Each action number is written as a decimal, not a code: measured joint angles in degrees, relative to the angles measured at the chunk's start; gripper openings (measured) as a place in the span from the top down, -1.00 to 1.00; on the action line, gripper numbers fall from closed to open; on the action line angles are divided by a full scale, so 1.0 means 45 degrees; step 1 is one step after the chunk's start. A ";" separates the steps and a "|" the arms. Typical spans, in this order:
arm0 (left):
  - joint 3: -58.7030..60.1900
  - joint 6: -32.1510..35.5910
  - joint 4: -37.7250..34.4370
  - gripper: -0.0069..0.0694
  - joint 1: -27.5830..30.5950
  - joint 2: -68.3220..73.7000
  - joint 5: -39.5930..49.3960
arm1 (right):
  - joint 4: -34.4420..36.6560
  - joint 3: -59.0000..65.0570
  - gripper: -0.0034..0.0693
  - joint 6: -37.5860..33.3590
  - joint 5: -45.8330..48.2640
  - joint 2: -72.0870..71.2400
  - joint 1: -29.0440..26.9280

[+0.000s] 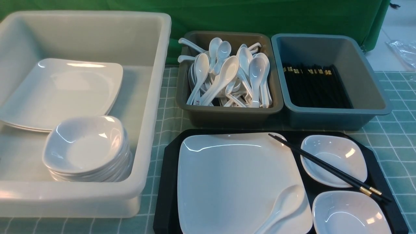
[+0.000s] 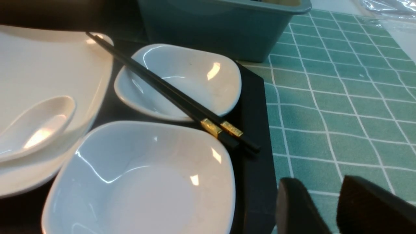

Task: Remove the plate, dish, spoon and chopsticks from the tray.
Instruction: Use the right arm to grab a pair of chopsticks from the plate

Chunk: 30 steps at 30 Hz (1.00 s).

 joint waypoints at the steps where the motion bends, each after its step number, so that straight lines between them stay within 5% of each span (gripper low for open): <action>1: -0.0492 0.0608 -0.0180 0.77 -0.0069 0.0615 0.0694 | 0.0000 0.0000 0.24 0.0000 0.0000 0.0000 0.0000; 6: -0.2125 0.2355 -0.1629 0.77 -0.2134 0.3838 0.2094 | 0.0000 0.0000 0.24 0.0000 0.0000 0.0000 0.0000; 14: -0.2173 0.2796 -0.1273 0.77 -0.5993 0.6522 -0.0014 | 0.0000 0.0000 0.24 -0.0118 -0.0264 -0.0005 0.0000; 19: -0.2173 0.2844 -0.1286 0.77 -0.6998 0.7188 -0.1347 | 0.0063 0.0000 0.24 0.0414 -0.1154 0.0000 0.0000; 26: -0.2173 0.2844 -0.1175 0.77 -0.7039 0.7355 -0.1502 | 0.0628 0.0000 0.24 0.6827 -0.3778 -0.0005 0.0000; 30: -0.2173 0.2844 -0.1175 0.77 -0.7039 0.7355 -0.1491 | 0.0667 0.0000 0.24 0.8186 -0.5088 -0.0005 0.0000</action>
